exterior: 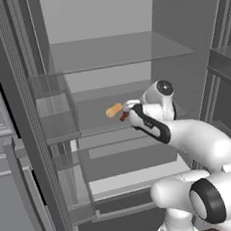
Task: Place one squash and one chicken drumstick in each tupperware on the nearby counter, to pack two identical lunches.
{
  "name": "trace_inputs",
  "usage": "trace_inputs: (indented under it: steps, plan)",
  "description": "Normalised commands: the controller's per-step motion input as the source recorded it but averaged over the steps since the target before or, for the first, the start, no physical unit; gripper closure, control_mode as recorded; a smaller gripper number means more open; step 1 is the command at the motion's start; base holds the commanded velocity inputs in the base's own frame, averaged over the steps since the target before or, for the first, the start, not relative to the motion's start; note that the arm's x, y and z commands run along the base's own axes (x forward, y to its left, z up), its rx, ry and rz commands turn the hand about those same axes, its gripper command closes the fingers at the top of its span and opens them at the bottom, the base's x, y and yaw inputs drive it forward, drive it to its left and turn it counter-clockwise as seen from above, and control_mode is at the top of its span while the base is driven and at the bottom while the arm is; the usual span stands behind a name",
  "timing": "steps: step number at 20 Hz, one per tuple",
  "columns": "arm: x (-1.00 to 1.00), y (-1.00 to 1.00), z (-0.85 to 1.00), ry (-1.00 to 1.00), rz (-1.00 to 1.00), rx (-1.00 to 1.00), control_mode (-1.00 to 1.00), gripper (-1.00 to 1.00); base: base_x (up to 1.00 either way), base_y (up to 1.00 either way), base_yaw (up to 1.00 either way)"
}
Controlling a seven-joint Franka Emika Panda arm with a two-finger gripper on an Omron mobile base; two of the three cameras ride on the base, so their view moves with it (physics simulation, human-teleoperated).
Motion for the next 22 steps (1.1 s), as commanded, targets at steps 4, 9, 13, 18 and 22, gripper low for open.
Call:
trace_inputs:
  steps: [4,9,13,18,22]
  plan:
    - [0.41,0.0,-0.26,0.0,0.0,0.0,-1.0,-1.0,0.0,0.0,0.0]
    - [0.52,0.0,-0.23,0.0,0.0,0.0,-1.0,-1.0,0.0,0.0,0.0]
    - [0.56,0.0,-0.26,0.01,0.0,0.0,-1.0,-1.0,0.0,0.0,0.0]
    - [0.5,0.0,-0.26,0.01,0.0,0.0,-1.0,-1.0,0.0,0.0,0.0]
    - [0.48,0.0,-0.3,0.01,0.0,0.0,-1.0,-1.0,0.0,0.0,0.0]
